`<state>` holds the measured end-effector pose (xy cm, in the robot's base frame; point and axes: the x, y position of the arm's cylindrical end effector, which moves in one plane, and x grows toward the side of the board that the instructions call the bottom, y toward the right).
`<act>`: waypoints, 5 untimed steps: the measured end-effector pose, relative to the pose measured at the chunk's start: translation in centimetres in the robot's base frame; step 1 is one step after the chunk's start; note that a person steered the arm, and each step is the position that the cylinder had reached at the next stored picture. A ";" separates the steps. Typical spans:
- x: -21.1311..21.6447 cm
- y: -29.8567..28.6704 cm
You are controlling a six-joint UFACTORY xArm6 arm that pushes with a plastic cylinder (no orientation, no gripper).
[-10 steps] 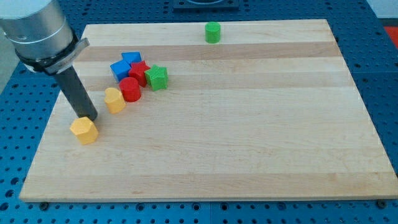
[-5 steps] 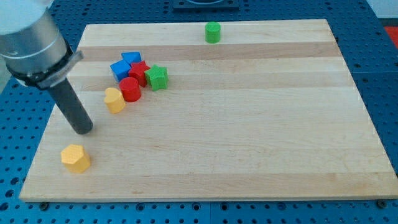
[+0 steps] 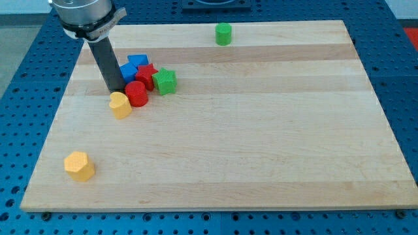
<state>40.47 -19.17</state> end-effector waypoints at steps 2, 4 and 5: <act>3.9 0.2; 4.1 3.9; 6.0 4.3</act>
<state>46.45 -14.85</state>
